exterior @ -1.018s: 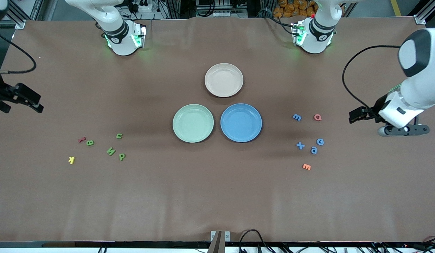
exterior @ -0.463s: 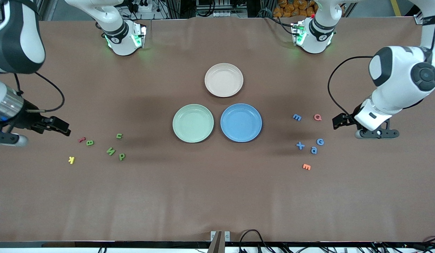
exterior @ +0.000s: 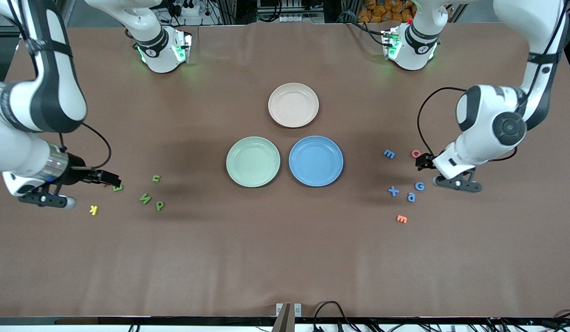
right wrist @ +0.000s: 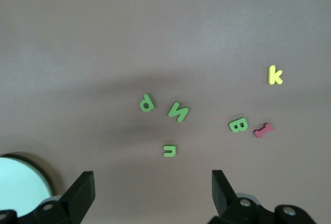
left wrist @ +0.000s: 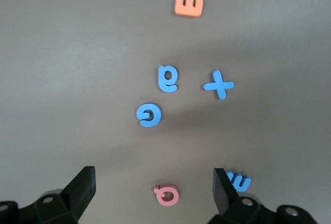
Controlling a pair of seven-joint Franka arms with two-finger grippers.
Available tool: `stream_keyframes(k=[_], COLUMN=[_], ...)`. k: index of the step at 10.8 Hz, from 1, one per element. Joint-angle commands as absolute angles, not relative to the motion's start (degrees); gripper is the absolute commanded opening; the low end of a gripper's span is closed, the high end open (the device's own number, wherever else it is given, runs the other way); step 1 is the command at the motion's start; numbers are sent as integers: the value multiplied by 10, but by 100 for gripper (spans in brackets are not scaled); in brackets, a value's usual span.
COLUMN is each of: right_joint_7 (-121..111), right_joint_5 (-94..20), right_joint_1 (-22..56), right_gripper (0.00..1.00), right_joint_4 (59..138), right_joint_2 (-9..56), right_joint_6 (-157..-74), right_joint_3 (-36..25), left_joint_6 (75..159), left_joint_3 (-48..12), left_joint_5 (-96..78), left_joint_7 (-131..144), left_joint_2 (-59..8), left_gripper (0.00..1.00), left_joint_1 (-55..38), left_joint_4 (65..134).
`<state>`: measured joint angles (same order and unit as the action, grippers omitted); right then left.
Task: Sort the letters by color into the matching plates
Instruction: 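Grasp the green u with the right gripper while the left grasps blue g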
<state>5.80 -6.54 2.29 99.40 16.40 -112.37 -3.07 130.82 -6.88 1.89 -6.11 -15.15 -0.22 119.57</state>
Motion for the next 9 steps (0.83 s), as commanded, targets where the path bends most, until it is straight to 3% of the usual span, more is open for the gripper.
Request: stream_keyframes(k=[1,4,9], right_joint_7=[59,63,59], right_joint_5=[-72,-72,-72], right_joint_1=[21,29,30], right_gripper=[100,100,100], right_joint_4=[1048,1120,1216], right_joint_2=[172,184,186], right_joint_6=[-1178,-1299,-1421], right_joint_3=[-27,-27,-26], left_joint_6=[1318,1318,1318], left_joint_3=[-70,-68,-65], left_joint_5=[38,38,35], left_joint_7=[-132,-163,-148], left_joint_2=[-203,-259,-338], left_gripper=[100,100,100], left_joint_1=[4,5,-6], left_joint_4=[1165,1126,1044])
